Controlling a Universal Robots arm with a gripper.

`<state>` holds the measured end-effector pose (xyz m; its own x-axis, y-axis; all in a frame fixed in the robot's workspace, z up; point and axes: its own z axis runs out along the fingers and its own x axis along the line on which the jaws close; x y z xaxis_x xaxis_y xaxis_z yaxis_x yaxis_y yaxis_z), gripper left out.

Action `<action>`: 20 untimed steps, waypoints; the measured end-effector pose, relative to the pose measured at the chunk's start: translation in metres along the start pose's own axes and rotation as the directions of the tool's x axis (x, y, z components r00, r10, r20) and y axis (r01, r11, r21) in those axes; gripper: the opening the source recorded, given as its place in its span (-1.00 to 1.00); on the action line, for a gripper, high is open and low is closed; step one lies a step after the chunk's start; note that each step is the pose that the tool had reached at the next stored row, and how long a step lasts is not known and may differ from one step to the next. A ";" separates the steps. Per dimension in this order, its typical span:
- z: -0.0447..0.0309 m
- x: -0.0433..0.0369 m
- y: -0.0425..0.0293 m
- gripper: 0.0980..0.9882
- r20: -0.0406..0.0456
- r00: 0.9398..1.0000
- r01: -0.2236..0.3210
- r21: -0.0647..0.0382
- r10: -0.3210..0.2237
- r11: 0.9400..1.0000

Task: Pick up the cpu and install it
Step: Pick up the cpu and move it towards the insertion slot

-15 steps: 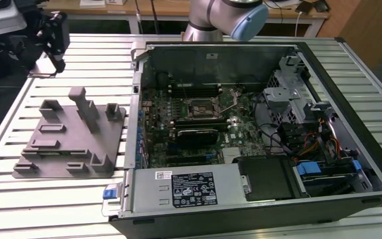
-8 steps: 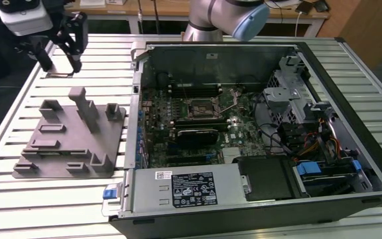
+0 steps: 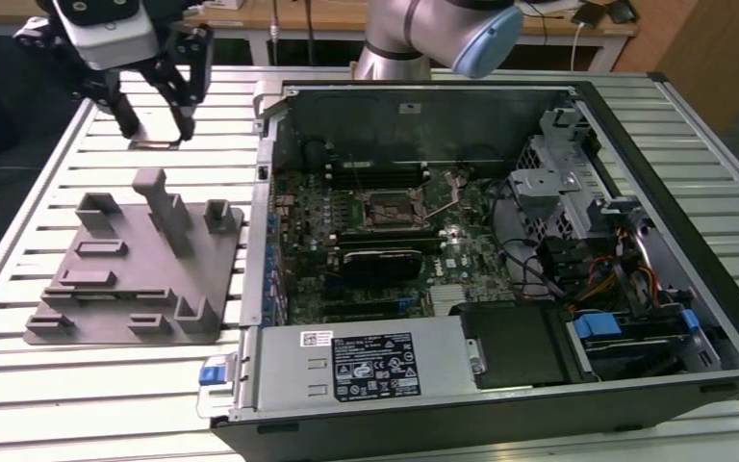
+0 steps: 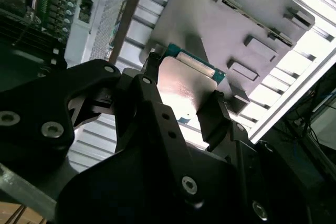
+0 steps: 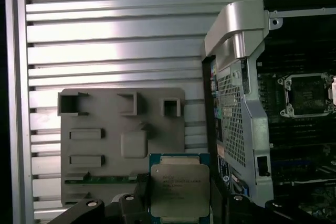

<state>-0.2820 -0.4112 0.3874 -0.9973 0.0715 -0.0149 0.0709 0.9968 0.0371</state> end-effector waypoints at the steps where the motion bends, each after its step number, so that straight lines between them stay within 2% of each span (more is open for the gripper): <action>1: 0.0000 -0.0043 0.0003 0.00 0.000 1.000 0.000 0.000 0.000 1.000; 11: 0.0008 -0.0462 0.0033 0.00 0.000 1.000 0.000 0.000 0.000 1.000; 20: 0.0014 -0.0800 0.0057 0.00 0.000 1.000 0.000 0.000 0.000 1.000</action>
<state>-0.2017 -0.4112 0.3874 -0.9973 0.0716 -0.0148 0.0710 0.9968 0.0370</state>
